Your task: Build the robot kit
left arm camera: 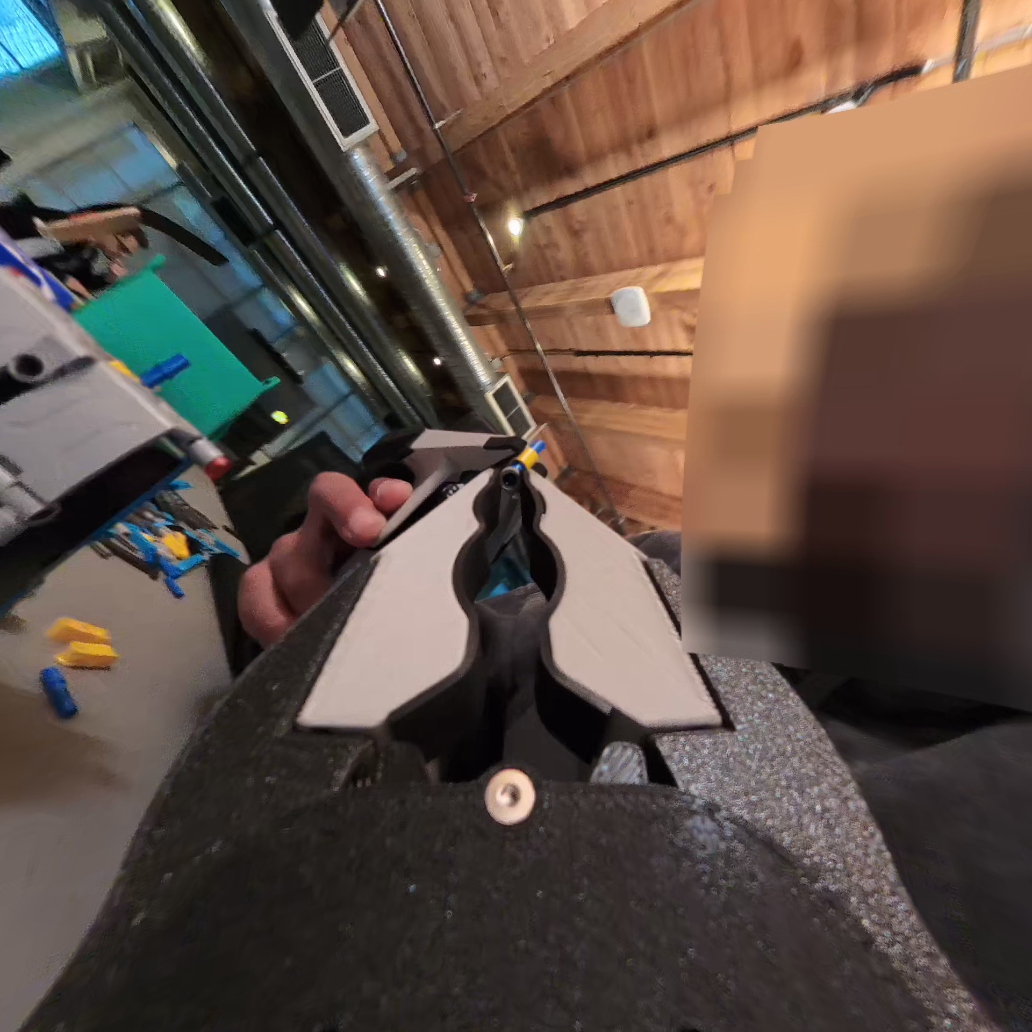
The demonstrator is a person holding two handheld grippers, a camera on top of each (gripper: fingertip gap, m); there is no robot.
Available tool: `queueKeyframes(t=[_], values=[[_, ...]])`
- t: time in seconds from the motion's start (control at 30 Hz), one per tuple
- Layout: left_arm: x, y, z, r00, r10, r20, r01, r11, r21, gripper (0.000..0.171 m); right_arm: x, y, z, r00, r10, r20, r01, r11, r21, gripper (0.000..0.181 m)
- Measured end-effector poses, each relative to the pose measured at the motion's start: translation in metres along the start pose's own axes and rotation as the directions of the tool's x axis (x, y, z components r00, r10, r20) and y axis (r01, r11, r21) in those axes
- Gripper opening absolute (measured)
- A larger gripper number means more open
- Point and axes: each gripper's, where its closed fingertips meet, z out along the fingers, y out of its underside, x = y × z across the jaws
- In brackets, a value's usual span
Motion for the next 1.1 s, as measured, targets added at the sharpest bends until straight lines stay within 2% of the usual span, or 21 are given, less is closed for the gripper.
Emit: queueKeyframes(t=[0.03, 0.13, 0.3, 0.4, 0.5, 0.57, 0.63, 0.77, 1.1], values=[[0.002, 0.001, 0.001, 0.999, 0.033, 0.008, -0.032, 0.999, -0.009, 0.006, -0.002, -0.002, 0.000, 0.999, 0.045, 0.022, -0.046, 0.999, 0.015, 0.006], [0.001, -0.001, -0.002, 1.000, 0.025, 0.012, -0.025, 1.000, -0.008, 0.006, 0.001, 0.000, 0.000, 0.987, 0.152, 0.044, -0.153, 0.988, 0.027, 0.007], [-0.002, -0.009, -0.006, 1.000, -0.019, 0.001, 0.019, 0.999, 0.030, 0.006, 0.004, 0.009, 0.000, 0.991, 0.136, 0.010, -0.136, 0.991, -0.013, 0.007], [-0.004, -0.004, -0.005, 0.998, 0.041, 0.042, -0.041, 0.999, -0.014, 0.006, 0.005, 0.009, -0.002, 0.992, 0.128, -0.004, -0.128, 0.992, -0.017, 0.007], [-0.004, -0.007, -0.006, 0.993, 0.096, 0.066, -0.096, 0.995, -0.007, 0.005, 0.006, 0.009, -0.002, 0.992, 0.127, -0.009, -0.127, 0.992, -0.021, 0.007], [-0.004, -0.011, -0.007, 0.994, 0.094, 0.060, -0.095, 0.995, 0.017, 0.006, 0.009, 0.003, -0.004, 0.982, 0.187, 0.011, -0.187, 0.982, 0.025, 0.007], [-0.004, -0.005, -0.005, 0.992, 0.108, 0.063, -0.108, 0.994, -0.009, 0.006, 0.014, -0.001, -0.005, 0.962, 0.271, 0.027, -0.272, 0.960, 0.065, 0.007], [-0.008, 0.004, -0.001, 0.984, 0.152, 0.088, -0.147, 0.987, -0.058, 0.006, 0.013, 0.004, -0.002, 0.965, 0.260, 0.024, -0.261, 0.965, 0.039, 0.007], [-0.007, 0.000, -0.004, 0.981, 0.168, 0.100, -0.164, 0.985, -0.047, 0.006, 0.013, 0.011, -0.003, 0.964, 0.265, 0.015, -0.265, 0.964, -0.001, 0.007]])
